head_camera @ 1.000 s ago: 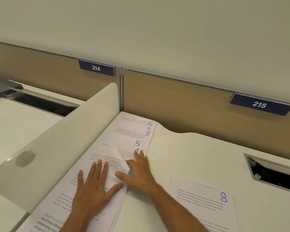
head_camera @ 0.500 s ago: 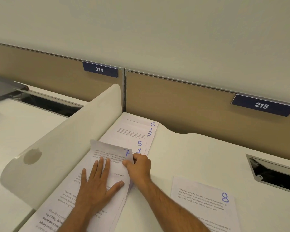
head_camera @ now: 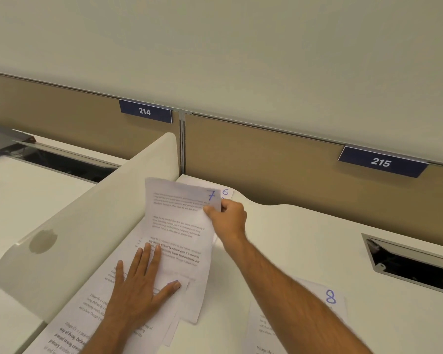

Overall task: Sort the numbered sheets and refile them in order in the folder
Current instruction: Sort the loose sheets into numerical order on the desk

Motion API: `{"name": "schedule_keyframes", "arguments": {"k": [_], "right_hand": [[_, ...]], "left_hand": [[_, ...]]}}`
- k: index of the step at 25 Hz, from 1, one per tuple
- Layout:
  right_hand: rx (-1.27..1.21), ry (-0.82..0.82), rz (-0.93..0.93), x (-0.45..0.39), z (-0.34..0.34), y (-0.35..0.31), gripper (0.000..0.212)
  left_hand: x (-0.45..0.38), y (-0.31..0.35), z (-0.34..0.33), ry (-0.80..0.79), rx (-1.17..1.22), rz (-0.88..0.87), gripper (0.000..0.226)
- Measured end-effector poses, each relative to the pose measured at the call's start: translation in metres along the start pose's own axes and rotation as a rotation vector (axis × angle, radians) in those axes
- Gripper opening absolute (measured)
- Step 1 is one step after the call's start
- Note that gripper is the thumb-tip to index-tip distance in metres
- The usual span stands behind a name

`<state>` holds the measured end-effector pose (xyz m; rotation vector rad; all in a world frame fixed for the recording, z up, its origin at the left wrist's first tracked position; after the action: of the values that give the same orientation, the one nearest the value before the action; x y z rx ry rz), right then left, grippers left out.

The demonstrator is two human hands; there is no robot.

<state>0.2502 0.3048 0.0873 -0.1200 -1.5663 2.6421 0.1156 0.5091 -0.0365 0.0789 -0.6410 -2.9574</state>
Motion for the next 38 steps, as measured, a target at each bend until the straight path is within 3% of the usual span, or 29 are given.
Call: {"name": "schedule_keyframes", "arguments": {"k": [8,15,17,20,21,25,27,30,34,38], "right_hand": [[-0.295,0.132,0.060,-0.032,0.076,-0.022,0.013],[-0.432,0.113,0.073,-0.017,0.138,-0.013,0.016],[-0.451,0.060,0.054,-0.010,0.153,-0.005,0.016],[-0.444,-0.009,-0.016,0.004,0.177,0.015,0.018],[-0.451,-0.013,-0.038,0.010,0.186,0.023,0.019],[-0.457,-0.014,-0.113,0.031,0.220,0.059,0.019],[-0.409,-0.030,-0.145,0.042,0.232,0.078,0.019],[-0.328,-0.028,-0.207,0.061,0.245,0.110,0.018],[-0.300,-0.029,-0.277,0.086,0.249,0.144,0.017],[-0.230,-0.107,-0.348,0.115,0.245,0.170,0.019]], "left_hand": [[-0.001,-0.002,-0.004,0.053,-0.014,-0.031,0.109],[-0.011,0.006,0.012,0.113,0.007,0.014,0.114],[-0.018,0.024,0.026,0.145,0.168,0.033,0.099],[-0.019,0.069,0.052,0.249,0.777,0.054,0.038],[-0.017,0.086,0.056,0.229,0.958,0.069,0.029],[-0.006,0.136,0.051,0.123,1.395,0.177,0.017],[-0.002,0.154,0.039,0.022,1.545,0.261,0.024],[0.006,0.180,0.017,-0.182,1.628,0.315,0.047],[0.026,0.203,0.005,-0.180,1.482,0.197,0.026],[0.038,0.206,-0.019,-0.173,1.493,0.263,0.021]]}}
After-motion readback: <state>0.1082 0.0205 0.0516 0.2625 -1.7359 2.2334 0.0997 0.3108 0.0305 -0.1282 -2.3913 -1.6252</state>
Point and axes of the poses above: each hand's wrist, its own x-axis away from the middle knuckle, its own z-axis out of the back of the hand, y = z × x, the point moved 6 cm from there along -x, towards the middle knuckle, and after that the axes turned 12 degrees about x, right-handed, at the moved point
